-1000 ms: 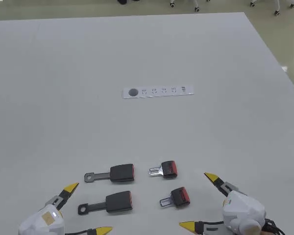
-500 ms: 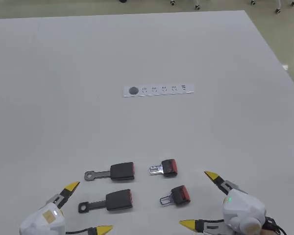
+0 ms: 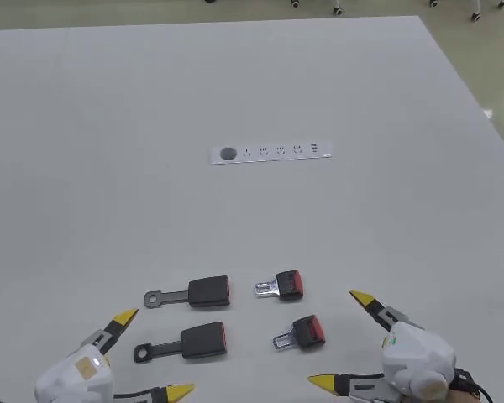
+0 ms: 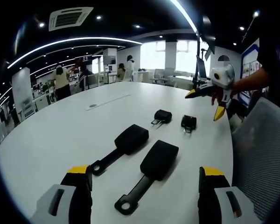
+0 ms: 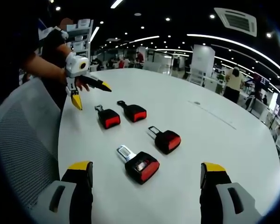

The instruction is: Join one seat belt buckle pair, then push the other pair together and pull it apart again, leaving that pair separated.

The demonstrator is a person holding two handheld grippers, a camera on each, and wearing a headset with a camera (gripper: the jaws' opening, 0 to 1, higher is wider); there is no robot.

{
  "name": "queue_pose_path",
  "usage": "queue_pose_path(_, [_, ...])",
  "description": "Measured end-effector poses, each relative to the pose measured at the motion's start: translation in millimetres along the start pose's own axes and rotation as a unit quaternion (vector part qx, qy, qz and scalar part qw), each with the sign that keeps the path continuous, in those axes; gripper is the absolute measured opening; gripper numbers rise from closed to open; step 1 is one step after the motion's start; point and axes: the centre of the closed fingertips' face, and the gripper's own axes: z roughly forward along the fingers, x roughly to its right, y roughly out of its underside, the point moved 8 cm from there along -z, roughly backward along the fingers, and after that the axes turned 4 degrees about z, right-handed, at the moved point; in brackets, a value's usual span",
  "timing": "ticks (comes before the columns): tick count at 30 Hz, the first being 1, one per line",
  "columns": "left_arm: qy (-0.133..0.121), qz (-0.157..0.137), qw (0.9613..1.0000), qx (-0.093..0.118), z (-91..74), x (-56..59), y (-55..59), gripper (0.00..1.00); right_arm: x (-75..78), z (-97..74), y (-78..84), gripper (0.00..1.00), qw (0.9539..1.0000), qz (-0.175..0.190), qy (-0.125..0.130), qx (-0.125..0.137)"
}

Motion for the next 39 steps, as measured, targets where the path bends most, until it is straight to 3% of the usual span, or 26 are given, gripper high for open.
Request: queue_pose_path(39, [0.005,0.004,1.0000,-0.001,1.5,0.9,1.1,0.95,1.1,0.4,-0.5,0.96,1.0000,-0.007,-0.001,0.002])
